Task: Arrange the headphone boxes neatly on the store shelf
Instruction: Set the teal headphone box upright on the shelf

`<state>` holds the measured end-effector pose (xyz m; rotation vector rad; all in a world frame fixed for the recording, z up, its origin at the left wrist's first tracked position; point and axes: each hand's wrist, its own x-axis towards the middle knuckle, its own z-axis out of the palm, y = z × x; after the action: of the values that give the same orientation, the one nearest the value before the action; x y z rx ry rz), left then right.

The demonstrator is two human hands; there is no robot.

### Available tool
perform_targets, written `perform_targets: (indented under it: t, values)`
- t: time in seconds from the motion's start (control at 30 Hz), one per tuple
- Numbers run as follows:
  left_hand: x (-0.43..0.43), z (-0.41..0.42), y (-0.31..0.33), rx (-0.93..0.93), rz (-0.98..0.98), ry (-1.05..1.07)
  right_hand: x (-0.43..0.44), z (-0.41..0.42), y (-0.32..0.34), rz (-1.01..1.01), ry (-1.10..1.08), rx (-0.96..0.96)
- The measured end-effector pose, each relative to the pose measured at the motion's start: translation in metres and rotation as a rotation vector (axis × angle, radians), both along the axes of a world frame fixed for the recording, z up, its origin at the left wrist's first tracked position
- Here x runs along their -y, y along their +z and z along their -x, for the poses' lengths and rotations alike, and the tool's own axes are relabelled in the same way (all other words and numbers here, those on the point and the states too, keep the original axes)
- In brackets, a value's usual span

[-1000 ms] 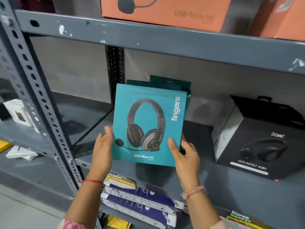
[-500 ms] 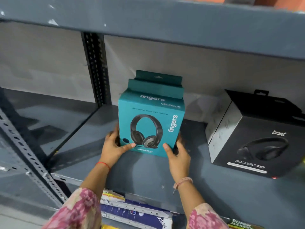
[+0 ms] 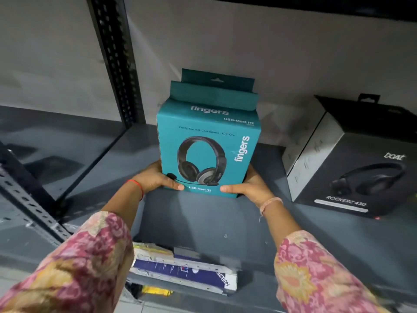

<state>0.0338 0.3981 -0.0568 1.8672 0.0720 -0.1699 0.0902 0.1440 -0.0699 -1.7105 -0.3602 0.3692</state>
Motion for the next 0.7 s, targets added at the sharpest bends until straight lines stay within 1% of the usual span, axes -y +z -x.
perform_targets:
  t: [0.2, 0.3, 0.57, 0.7]
  values:
    - [0.004, 0.046, -0.008, 0.007, 0.017, -0.001, 0.011, 0.055, -0.007, 0.027, -0.083, -0.001]
    - [0.007, 0.065, -0.01, 0.002, 0.03, -0.022, 0.015, 0.077, -0.009, 0.033, -0.083, -0.003]
    - [0.008, 0.078, -0.011, -0.02, 0.036, -0.074, 0.018, 0.096, -0.007, 0.015, -0.055, -0.003]
    - [0.007, 0.09, 0.001, -0.037, 0.032, -0.119, 0.017, 0.105, 0.001, 0.091, -0.022, 0.02]
